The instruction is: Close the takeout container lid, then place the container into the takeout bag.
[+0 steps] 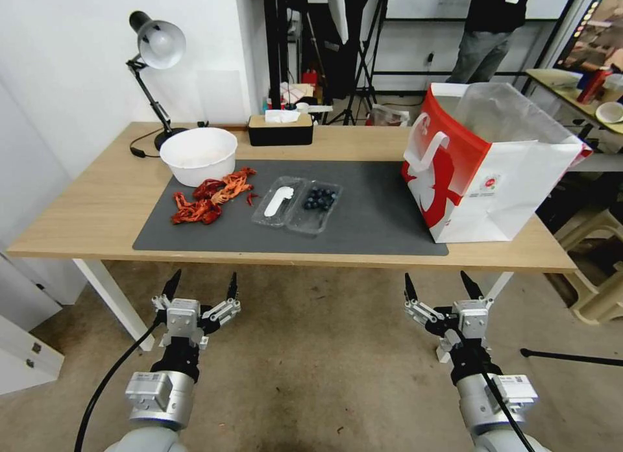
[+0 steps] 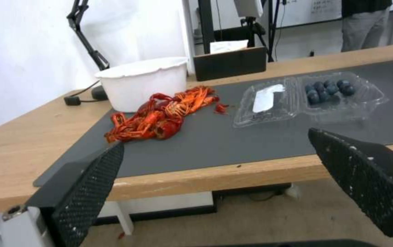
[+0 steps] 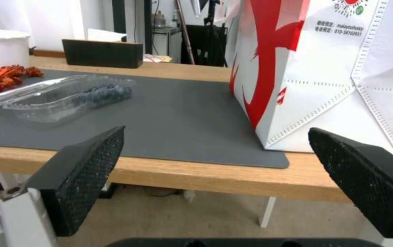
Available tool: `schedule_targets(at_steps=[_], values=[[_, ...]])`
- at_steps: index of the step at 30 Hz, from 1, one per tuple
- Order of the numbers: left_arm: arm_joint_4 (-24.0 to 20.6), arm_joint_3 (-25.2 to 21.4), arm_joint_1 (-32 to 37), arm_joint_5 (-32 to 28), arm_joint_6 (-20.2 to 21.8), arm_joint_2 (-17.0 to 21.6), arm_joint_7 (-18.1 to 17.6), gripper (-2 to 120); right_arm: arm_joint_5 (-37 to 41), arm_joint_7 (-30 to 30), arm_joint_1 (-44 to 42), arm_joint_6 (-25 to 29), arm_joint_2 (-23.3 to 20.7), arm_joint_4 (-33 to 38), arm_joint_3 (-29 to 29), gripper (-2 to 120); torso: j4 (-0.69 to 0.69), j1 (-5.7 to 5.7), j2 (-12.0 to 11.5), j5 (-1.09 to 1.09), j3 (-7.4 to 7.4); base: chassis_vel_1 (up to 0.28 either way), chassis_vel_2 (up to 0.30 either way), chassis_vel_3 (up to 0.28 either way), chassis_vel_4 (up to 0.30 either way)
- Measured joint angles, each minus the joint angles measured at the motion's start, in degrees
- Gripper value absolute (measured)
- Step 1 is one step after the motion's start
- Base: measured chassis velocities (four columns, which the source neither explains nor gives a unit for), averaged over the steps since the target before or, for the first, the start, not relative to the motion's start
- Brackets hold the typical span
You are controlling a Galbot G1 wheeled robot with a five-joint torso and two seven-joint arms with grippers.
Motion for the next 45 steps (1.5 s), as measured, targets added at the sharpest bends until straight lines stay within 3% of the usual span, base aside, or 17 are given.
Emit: schedule_targets(at_steps=[14,17,20,25,31,32,34,36,45], values=[[0.0,0.1,-0.2,-0.7,0.4,0.3,-0.1,100,-0.2,-1.1,0.0,-1.0,0.4,0.2,0.0,100,0.01,0.0,0.0,-0.01,0.0,0.0,0.0,0.0,0.0],[-0.6,0.5,-2.3,-5.8,3.7,2.3,-1.2,100,-1.9,-8.7,0.5,-8.4,3.5,1.7,-0.6,100,0.0,0.0,0.0,-0.01,0.0,0.0,0.0,0.0,0.0],[-1.2,0.9,-4.0,-10.0,6.4,4.0,-2.1,100,-1.9,-11.5,0.7,-10.8,4.3,2.2,-0.5,100,0.0,0.0,0.0,-0.02,0.0,0.0,0.0,0.0,0.0],[-2.4,1.9,-7.7,-19.3,12.5,7.7,-4.0,100,-0.8,-12.3,1.4,-11.3,4.1,2.5,0.3,100,0.0,0.01,0.0,-0.01,0.0,0.0,0.0,0.0,0.0],[-3.2,2.5,-10.3,-25.8,16.6,10.4,-5.4,100,-0.4,-12.3,1.6,-11.1,3.9,2.3,0.7,100,-0.04,0.01,0.0,0.01,0.0,0.0,0.0,0.0,0.0],[-3.1,2.7,-10.6,-26.8,17.1,10.8,-5.4,100,-0.4,-12.3,1.6,-11.0,3.8,2.2,0.9,100,0.03,0.0,0.0,-0.01,0.0,0.0,0.0,0.0,0.0],[-2.8,2.9,-11.2,-28.2,17.7,11.5,-5.4,100,-0.3,-12.3,1.6,-11.0,3.7,2.1,0.9,100,0.03,0.01,0.0,0.0,0.0,0.0,0.0,0.0,0.0],[-1.5,3.3,-12.7,-32.0,19.6,13.6,-5.2,100,0.5,-12.3,1.7,-10.6,3.4,2.0,1.1,100,-0.04,0.01,0.0,0.0,0.0,0.0,0.0,0.0,0.0],[-0.2,3.1,-12.2,-31.2,19.8,13.7,-4.3,100,2.3,-12.2,2.8,-9.6,3.0,1.1,1.2,100,0.01,0.0,0.0,-0.01,0.0,0.0,0.0,0.0,0.0]])
